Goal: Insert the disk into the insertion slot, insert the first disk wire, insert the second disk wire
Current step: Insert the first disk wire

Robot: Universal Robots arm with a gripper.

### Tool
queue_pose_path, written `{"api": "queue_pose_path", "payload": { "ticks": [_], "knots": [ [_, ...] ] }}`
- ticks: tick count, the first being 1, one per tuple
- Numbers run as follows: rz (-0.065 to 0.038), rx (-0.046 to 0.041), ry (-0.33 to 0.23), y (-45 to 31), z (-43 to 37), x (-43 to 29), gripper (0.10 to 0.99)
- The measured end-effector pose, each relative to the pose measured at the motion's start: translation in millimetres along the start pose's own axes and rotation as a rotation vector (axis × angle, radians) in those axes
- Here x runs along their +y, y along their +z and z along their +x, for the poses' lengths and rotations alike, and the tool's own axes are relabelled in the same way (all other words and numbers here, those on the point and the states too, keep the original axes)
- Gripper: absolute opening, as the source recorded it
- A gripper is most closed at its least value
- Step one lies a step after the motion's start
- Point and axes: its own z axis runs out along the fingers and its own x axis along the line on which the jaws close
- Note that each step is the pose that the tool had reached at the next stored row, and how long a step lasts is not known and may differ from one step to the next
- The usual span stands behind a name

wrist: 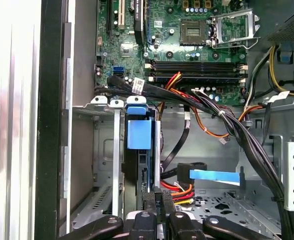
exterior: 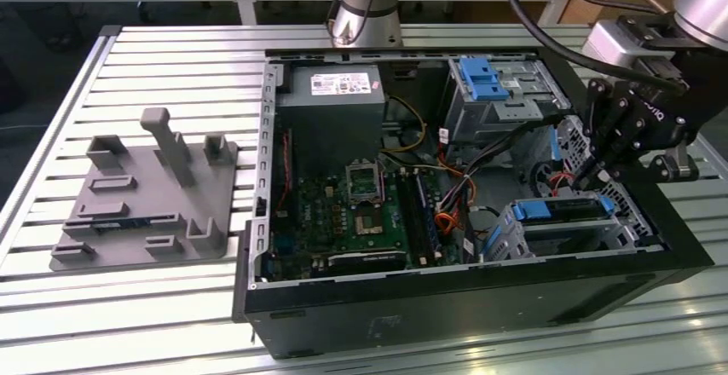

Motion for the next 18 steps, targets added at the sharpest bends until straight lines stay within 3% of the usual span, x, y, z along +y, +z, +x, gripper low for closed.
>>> {"api": "queue_pose_path", "payload": {
  "ticks": [18],
  "knots": [
    [0.0,-0.0001,0.0,3.2,6.6,-1.6,0.165]
  ]
}}
